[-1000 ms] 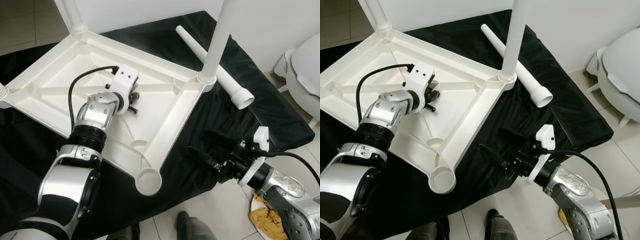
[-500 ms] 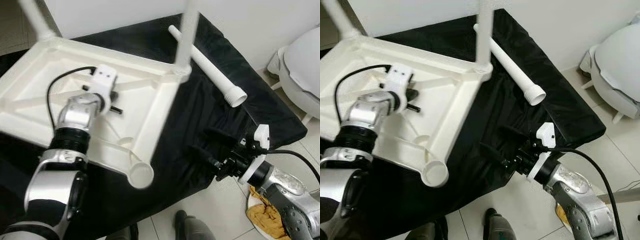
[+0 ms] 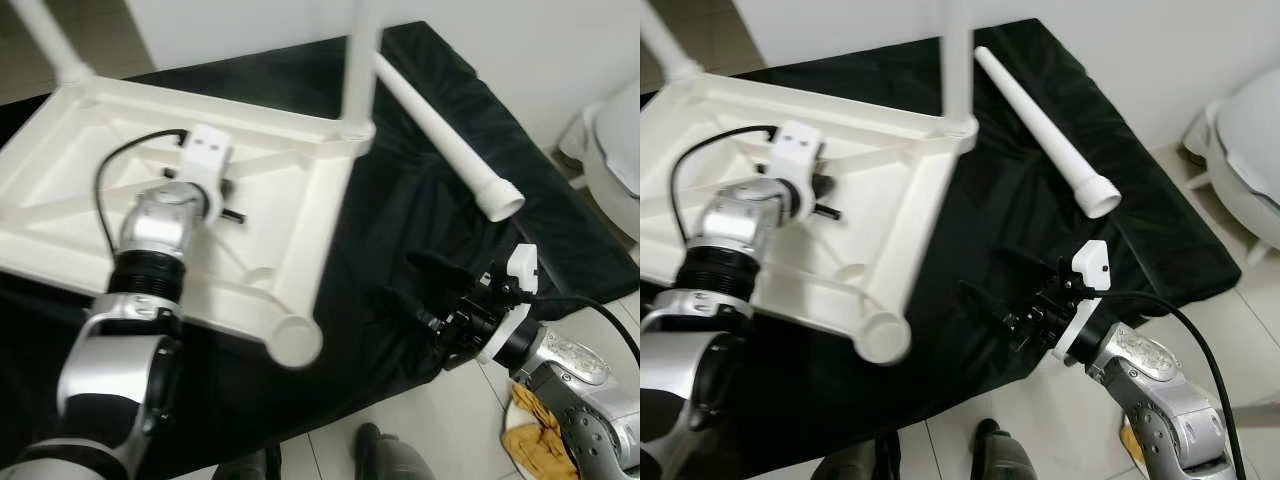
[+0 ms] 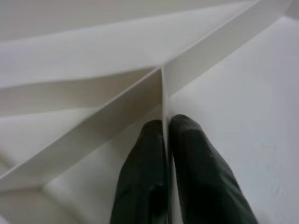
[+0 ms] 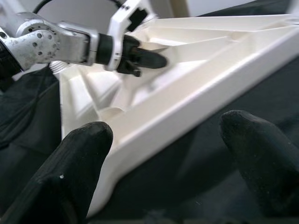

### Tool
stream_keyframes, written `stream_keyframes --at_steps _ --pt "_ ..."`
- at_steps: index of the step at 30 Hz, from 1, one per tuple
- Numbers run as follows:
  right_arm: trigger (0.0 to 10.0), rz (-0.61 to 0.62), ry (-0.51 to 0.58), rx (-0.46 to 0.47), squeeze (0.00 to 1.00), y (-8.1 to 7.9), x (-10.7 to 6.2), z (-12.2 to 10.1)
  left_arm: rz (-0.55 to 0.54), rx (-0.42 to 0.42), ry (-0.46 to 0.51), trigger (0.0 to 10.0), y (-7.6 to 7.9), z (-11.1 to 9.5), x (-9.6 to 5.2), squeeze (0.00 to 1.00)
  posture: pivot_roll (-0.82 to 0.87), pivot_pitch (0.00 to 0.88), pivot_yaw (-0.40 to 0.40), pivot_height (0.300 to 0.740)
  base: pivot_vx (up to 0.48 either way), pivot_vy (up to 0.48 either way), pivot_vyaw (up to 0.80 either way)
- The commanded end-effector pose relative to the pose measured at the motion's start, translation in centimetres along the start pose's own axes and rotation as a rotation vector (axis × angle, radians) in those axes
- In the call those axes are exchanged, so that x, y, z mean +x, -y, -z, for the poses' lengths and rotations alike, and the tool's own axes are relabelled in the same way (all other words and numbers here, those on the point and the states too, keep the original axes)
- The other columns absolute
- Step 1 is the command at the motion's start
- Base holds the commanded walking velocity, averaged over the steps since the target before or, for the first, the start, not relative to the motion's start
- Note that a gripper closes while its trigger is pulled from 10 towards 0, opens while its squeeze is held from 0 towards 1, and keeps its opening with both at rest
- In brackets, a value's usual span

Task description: Building children table

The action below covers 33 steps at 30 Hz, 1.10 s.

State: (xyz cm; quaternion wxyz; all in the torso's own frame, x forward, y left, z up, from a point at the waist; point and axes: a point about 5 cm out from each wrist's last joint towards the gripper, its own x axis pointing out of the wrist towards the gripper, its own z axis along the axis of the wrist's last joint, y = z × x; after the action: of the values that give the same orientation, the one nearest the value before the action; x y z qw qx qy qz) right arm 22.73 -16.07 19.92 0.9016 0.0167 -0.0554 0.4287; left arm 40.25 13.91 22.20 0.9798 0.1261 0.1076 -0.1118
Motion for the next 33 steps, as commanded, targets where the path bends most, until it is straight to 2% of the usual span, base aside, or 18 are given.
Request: stream_keyframes --at_steps 1,3,4,5,8,10,12,14,20,24,26,27,28,31,33 --pt "10.0 0.009 -0.014 0.007 0.0 -0.1 -0.1 0.4 -0.139 -0.004 0.051 10.0 -0.5 -0.9 -0.1 1.0 -0.09 0.202 0.073 0.74 0.0 0.0 0.0" --pt "10.0 0.013 -0.013 0.007 0.0 -0.1 -0.1 0.4 -0.125 0.007 0.055 10.0 -0.1 -1.0 0.0 1.0 -0.09 0.202 0.073 0.74 0.0 0.0 0.0" --pt "10.0 0.025 -0.009 0.008 0.0 -0.1 -0.2 0.4 -0.082 0.019 0.07 10.0 0.6 -1.3 0.0 1.0 -0.09 0.202 0.078 0.74 0.0 0.0 0.0" --pt "10.0 0.043 -0.001 0.013 0.0 -0.1 -0.1 0.4 -0.077 0.033 0.084 10.0 1.0 -1.7 0.1 0.0 -0.09 0.201 0.079 0.74 0.0 0.0 0.0" --pt "10.0 0.07 0.012 0.018 0.0 0.0 -0.1 0.4 -0.102 0.078 0.108 10.0 1.2 -2.3 0.2 0.0 -0.09 0.201 0.079 0.74 0.0 0.0 0.0" --pt "10.0 0.074 0.015 0.019 0.0 0.0 0.0 0.4 -0.099 0.068 0.114 10.0 1.1 -2.5 0.2 0.0 -0.09 0.2 0.079 0.74 0.0 0.0 0.0" --pt "10.0 0.077 0.019 0.022 0.0 0.0 0.1 0.5 -0.11 0.109 0.169 10.0 0.8 -3.1 -0.1 0.0 -0.09 0.198 0.077 0.74 0.0 0.0 0.0" --pt "10.0 0.078 0.022 0.024 0.0 0.0 0.2 0.5 -0.108 0.08 0.178 10.0 0.7 -3.2 -0.2 0.0 -0.08 0.197 0.074 0.74 0.0 0.0 0.0" --pt "10.0 0.14 0.048 0.029 0.0 0.7 0.8 0.4 -0.108 0.068 0.245 10.0 0.4 -4.0 -1.0 0.0 -0.08 0.187 0.068 0.74 0.0 0.0 0.0" --pt "10.0 0.346 0.044 0.001 0.0 2.7 1.4 0.4 0.066 0.092 0.306 10.0 0.7 -4.5 -2.8 0.0 -0.07 0.18 0.062 0.74 0.0 0.0 0.0" --pt "10.0 0.396 0.031 -0.005 0.0 3.2 1.5 0.5 0.142 0.077 0.311 10.0 0.9 -4.5 -3.3 0.0 -0.07 0.181 0.056 0.74 0.0 0.0 0.0" --pt "10.0 0.414 0.021 -0.009 0.0 3.5 1.6 0.7 0.201 0.102 0.319 10.0 1.1 -4.4 -3.6 0.0 -0.06 0.181 0.055 0.74 0.0 0.0 0.0" --pt "10.0 0.414 0.021 -0.009 0.0 3.5 1.6 0.7 0.201 0.102 0.319 10.0 1.1 -4.4 -3.6 0.0 -0.06 0.181 0.055 0.74 0.0 0.0 0.0" --pt "10.0 0.459 -0.019 -0.041 0.0 4.5 1.6 1.2 0.347 0.199 0.295 10.0 1.6 -3.5 -4.2 0.0 -0.06 0.185 0.05 0.74 0.0 0.0 0.0" --pt "10.0 0.468 -0.027 -0.048 0.0 4.7 1.5 1.3 0.363 0.213 0.281 10.0 1.5 -3.3 -4.2 0.0 -0.06 0.185 0.05 0.74 0.0 0.0 0.0"
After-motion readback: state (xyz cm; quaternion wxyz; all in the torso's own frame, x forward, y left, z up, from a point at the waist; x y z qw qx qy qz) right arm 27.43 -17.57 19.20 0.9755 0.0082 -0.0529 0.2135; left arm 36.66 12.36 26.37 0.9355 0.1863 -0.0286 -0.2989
